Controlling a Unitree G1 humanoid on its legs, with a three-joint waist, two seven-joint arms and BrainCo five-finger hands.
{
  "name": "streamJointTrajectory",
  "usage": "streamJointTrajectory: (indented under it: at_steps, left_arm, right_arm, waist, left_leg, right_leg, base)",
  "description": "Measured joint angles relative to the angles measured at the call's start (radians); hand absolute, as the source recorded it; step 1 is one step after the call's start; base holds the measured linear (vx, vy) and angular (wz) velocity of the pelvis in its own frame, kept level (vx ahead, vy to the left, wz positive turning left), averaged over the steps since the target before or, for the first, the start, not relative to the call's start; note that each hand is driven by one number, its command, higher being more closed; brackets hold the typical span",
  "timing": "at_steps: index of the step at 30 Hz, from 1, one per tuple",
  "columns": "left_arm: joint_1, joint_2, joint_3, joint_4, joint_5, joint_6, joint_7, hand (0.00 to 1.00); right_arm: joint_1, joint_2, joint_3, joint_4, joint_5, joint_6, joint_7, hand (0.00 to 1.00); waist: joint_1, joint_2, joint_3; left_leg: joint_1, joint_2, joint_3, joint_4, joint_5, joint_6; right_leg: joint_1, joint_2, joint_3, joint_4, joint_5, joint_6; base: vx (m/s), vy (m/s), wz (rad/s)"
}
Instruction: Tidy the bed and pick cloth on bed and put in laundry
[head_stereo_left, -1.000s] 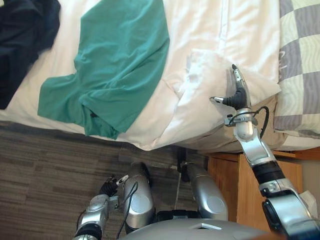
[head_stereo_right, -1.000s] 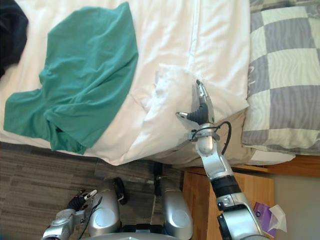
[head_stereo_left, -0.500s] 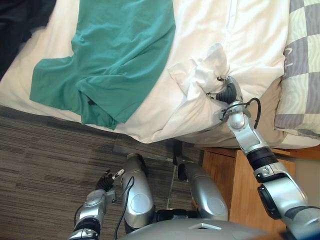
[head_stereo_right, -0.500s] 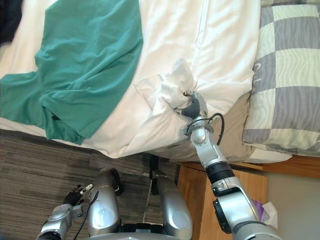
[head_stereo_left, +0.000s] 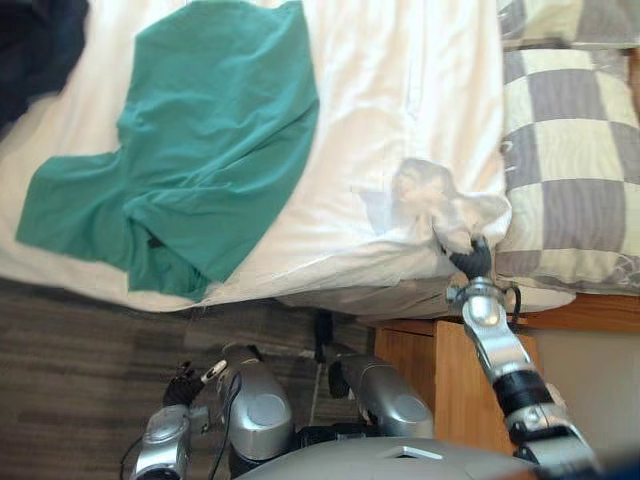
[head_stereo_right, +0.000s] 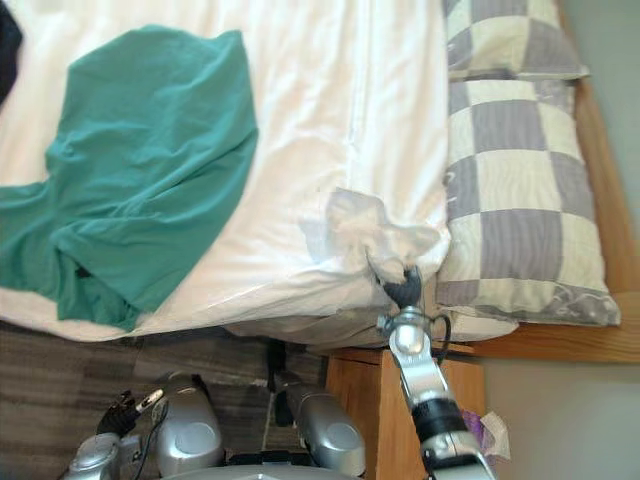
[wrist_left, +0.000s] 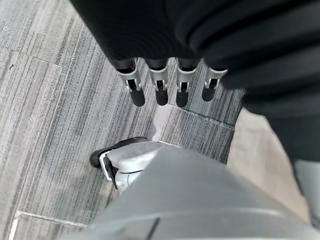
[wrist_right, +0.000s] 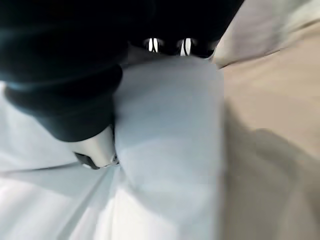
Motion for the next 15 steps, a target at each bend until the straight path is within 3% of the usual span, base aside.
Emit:
streamJointTrajectory:
  at_steps: [2,3,6,9,10,12,15]
  left_arm:
    - [0.008,-0.022,-0.002,0.0,0.0,0.011,-0.001,0.0]
    - [0.02,-0.038,-0.004,0.0,-0.001,0.021,-0.001,0.0]
    - [0.045,-0.055,-0.012,0.002,-0.001,0.025,-0.002,0.0]
    - [0.055,-0.082,-0.033,0.019,-0.027,0.029,-0.016,0.0]
    - [0.058,-0.096,-0.043,0.044,-0.044,0.031,-0.034,0.0]
    - [0.07,-0.106,-0.051,0.044,-0.058,0.031,-0.042,0.0]
    - [0.085,-0.136,-0.037,0.084,-0.076,0.042,-0.072,0.0]
  right_arm:
    - [0.047,0.021,-0.022,0.003,0.025,-0.024,-0.011,0.0]
    - [0.079,0.04,-0.041,0.006,0.069,-0.041,-0.016,0.0]
    - [0.137,0.085,-0.071,0.029,0.154,-0.072,-0.031,0.0]
    - [0.221,0.156,-0.143,0.058,0.301,-0.118,-0.063,0.0]
    - [0.274,0.193,-0.211,0.082,0.434,-0.155,-0.065,0.0]
    - [0.314,0.213,-0.273,0.123,0.512,-0.175,-0.07,0.0]
    - [0.42,0.229,-0.447,0.281,0.691,-0.212,-0.054,0.0]
  waist:
    - [-0.013,0.014,-0.025]
    - [-0.022,0.035,-0.049]
    - [-0.028,0.045,-0.094]
    - [-0.034,0.071,-0.137]
    - [-0.041,0.101,-0.165]
    - [-0.047,0.118,-0.182]
    - [-0.055,0.164,-0.218]
  left_leg:
    - [0.028,-0.007,0.006,-0.012,0.001,-0.001]
    - [0.039,-0.009,0.014,-0.02,0.001,-0.001]
    - [0.069,-0.011,0.035,-0.038,0.002,-0.003]
    - [0.095,-0.01,0.056,-0.054,0.0,-0.011]
    - [0.1,-0.005,0.061,-0.056,-0.004,-0.018]
    - [0.107,-0.001,0.073,-0.056,-0.007,-0.022]
    - [0.143,0.019,0.108,-0.056,-0.014,-0.035]
  right_leg:
    - [0.02,-0.003,0.019,0.0,-0.007,0.01]
    - [0.024,-0.003,0.025,-0.001,-0.01,0.014]
    - [0.036,-0.004,0.045,-0.001,-0.01,0.014]
    - [0.047,-0.003,0.051,0.0,-0.011,0.014]
    - [0.051,0.0,0.05,0.005,-0.017,0.013]
    - [0.051,0.001,0.05,0.014,-0.028,0.01]
    - [0.05,0.018,0.053,0.042,-0.049,-0.005]
  base:
    - [0.09,0.072,-0.06]
    - [0.1,0.084,-0.05]
    - [0.09,0.072,-0.16]
    - [0.05,0.048,-0.09]
    - [0.04,0.046,-0.05]
    - [0.05,0.039,-0.1]
    - [0.06,0.018,-0.31]
